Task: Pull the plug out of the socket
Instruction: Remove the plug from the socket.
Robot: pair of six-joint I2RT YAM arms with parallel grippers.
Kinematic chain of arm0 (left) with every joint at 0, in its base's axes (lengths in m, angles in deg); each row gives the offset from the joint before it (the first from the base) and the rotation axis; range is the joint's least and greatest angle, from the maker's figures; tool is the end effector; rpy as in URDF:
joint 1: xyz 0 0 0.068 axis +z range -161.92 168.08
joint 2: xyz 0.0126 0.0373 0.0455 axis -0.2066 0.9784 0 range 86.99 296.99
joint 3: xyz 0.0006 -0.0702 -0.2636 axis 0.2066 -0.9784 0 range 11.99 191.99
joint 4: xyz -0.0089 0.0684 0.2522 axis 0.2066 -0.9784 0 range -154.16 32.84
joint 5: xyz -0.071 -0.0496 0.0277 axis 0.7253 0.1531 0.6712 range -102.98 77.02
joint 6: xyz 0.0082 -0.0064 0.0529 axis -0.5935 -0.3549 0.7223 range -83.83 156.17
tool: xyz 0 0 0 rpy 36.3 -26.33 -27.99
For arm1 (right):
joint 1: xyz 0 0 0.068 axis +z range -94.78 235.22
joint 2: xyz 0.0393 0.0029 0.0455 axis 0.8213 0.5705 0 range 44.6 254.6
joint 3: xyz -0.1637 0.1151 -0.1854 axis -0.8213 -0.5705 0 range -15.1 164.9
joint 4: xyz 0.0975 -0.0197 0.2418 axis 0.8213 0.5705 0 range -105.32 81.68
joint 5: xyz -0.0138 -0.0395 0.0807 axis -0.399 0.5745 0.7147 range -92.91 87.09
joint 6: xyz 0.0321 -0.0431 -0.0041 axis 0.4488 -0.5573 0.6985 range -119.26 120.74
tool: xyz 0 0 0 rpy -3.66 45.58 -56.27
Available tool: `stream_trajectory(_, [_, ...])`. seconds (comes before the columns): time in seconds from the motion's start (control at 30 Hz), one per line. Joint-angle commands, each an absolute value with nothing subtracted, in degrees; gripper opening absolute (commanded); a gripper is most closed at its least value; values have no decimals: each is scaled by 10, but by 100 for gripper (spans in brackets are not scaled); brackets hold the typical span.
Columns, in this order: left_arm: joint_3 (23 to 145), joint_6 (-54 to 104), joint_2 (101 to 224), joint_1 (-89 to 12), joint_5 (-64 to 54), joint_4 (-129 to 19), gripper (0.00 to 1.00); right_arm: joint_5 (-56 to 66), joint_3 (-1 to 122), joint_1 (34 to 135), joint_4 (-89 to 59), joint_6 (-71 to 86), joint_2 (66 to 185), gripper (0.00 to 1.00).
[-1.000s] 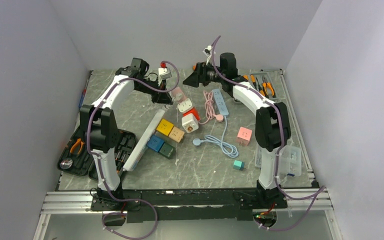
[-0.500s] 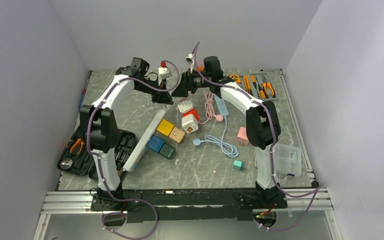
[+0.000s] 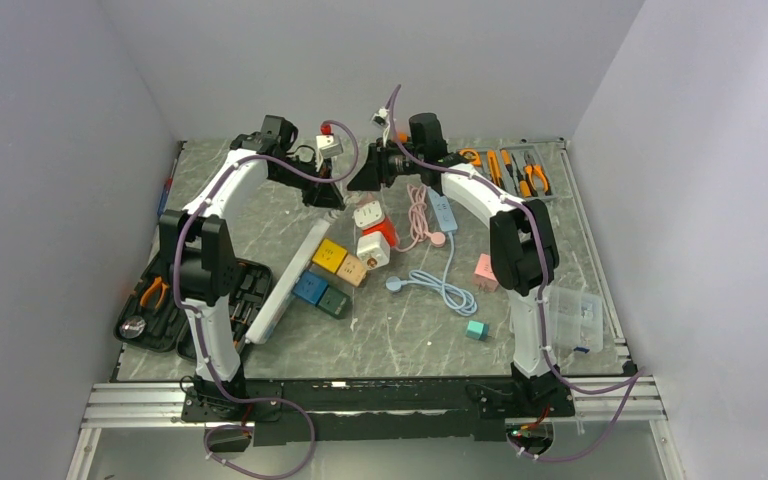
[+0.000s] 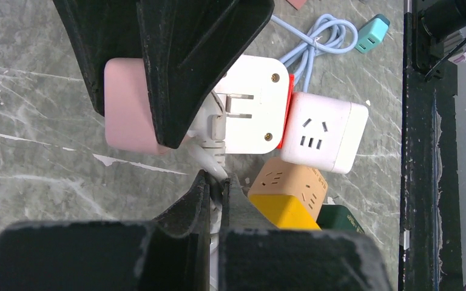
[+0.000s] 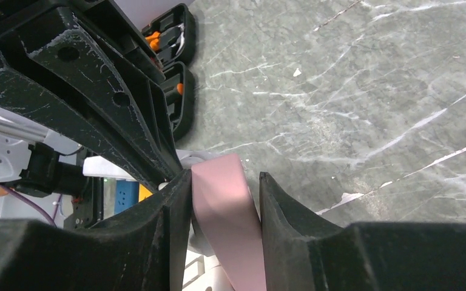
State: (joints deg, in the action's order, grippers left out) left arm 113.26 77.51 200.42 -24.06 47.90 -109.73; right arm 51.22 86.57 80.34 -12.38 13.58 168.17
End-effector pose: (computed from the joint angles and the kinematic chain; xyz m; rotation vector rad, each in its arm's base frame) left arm 0.4004 -0.1179 0.2801 1.2631 1.8554 -1.1397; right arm 0.4420 0.2392 0.2579 -0.8477 1.8840 1.3570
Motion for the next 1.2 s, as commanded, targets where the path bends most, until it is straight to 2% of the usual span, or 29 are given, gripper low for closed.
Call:
stream_trajectory(0.0, [1160, 781, 1981, -245, 569, -1076, 0, 531, 874, 815, -121, 125, 1678, 10])
stream_trajectory(0.07, [1159, 780, 1985, -245, 571, -1076, 0, 530, 875, 815, -119, 126, 1673, 0])
stream_trajectory(0.1, [1158, 778, 1987, -246, 570, -1077, 6, 530, 875, 815, -118, 127, 1670, 0])
stream_trajectory(0.17, [1156, 777, 1991, -249, 571, -1078, 28, 531, 870, 815, -122, 128, 1662, 0])
stream_trajectory(0.23, [1146, 772, 1990, -249, 568, -1070, 45, 535, 860, 814, -127, 131, 1651, 0])
stream_trajectory(0.37, [1107, 735, 1973, -249, 557, -995, 64, 534, 841, 818, -129, 126, 1627, 0])
stream_trajectory(0.87, [1097, 790, 2006, -245, 544, -1049, 72, 534, 850, 821, -103, 115, 1576, 0])
stream_trajectory(0.93, [1091, 787, 2006, -245, 544, -1040, 85, 535, 847, 821, -109, 119, 1564, 0])
stream_trajectory(1.07, [1068, 769, 1998, -244, 517, -997, 89, 539, 838, 822, -120, 128, 1546, 0])
stream_trajectory(1.17, [1028, 709, 1980, -234, 495, -902, 90, 542, 841, 823, -118, 128, 1540, 0])
